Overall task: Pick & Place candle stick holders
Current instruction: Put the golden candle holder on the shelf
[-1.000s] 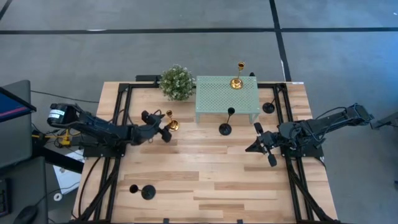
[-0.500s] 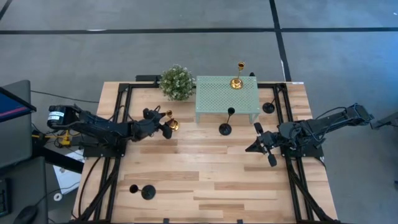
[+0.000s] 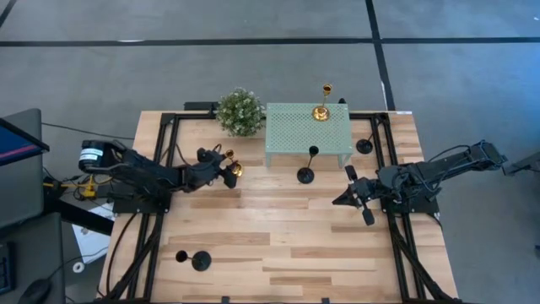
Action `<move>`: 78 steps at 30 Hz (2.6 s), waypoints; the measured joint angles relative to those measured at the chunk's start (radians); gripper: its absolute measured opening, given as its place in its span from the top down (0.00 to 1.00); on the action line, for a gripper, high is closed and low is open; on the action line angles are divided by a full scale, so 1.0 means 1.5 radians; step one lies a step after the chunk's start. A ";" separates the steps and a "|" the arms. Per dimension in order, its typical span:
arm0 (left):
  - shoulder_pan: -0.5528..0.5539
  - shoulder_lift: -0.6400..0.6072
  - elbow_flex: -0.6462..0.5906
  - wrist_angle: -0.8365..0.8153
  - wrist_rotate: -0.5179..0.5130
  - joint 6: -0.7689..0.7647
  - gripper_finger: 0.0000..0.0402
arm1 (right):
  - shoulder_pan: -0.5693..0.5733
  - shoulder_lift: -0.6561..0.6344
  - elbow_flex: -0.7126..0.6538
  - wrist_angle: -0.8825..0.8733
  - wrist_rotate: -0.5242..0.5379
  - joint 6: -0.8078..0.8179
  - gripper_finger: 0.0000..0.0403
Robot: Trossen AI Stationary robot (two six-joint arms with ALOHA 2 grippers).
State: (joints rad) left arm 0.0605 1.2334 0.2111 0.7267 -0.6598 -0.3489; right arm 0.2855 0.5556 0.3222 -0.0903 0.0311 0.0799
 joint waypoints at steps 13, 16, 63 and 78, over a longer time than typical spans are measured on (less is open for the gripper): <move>0.000 0.021 0.000 0.019 0.004 0.000 0.62 | 0.000 0.000 0.000 -0.011 0.000 0.000 1.00; -0.001 0.021 0.000 0.021 0.007 0.000 0.67 | 0.000 0.000 0.000 -0.012 0.000 0.000 1.00; -0.094 -0.131 0.041 -0.044 0.067 0.006 0.96 | 0.000 0.000 0.000 -0.014 0.000 0.000 1.00; -0.095 -0.115 0.363 -0.340 0.065 0.140 0.96 | 0.000 0.000 0.000 -0.015 0.000 0.000 1.00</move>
State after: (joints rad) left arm -0.0820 1.0611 0.7555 0.2167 -0.5629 -0.1387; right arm 0.2858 0.5560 0.3225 -0.1131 0.0307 0.0795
